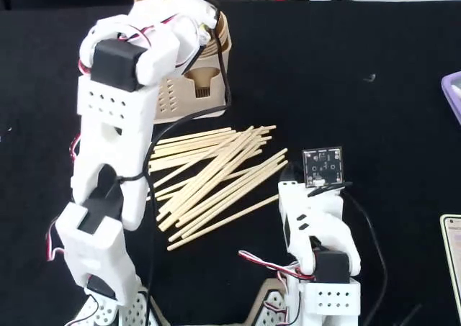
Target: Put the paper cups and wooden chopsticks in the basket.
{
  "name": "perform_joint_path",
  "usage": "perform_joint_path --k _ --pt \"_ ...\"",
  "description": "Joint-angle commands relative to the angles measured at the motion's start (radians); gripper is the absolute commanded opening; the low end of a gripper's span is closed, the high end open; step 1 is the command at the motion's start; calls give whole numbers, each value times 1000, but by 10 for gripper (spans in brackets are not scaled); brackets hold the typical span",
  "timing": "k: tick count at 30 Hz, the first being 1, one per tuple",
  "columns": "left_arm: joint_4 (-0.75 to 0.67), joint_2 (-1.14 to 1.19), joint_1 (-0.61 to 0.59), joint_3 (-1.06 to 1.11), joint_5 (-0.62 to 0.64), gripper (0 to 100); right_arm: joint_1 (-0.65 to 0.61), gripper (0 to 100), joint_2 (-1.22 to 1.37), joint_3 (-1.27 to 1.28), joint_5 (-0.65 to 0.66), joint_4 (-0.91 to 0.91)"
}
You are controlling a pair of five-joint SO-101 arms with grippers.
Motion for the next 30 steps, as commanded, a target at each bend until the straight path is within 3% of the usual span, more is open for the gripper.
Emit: perform_joint_path --k 1,6,12,20,30 --pt "-12 3 7 -18 -3 30 -2 15 -16 -5 9 -21" --pt "-20 8 10 -24 -3 38 -2 15 -16 -5 9 -20" --pt "-15 0 10 -27 -3 187 -2 15 -16 -5 9 -20" --pt "-32 0 7 -28 -2 195 -2 15 -16 -5 9 -20" --pt "-192 54 -15 50 313 195 -2 15 -16 -5 9 -20"
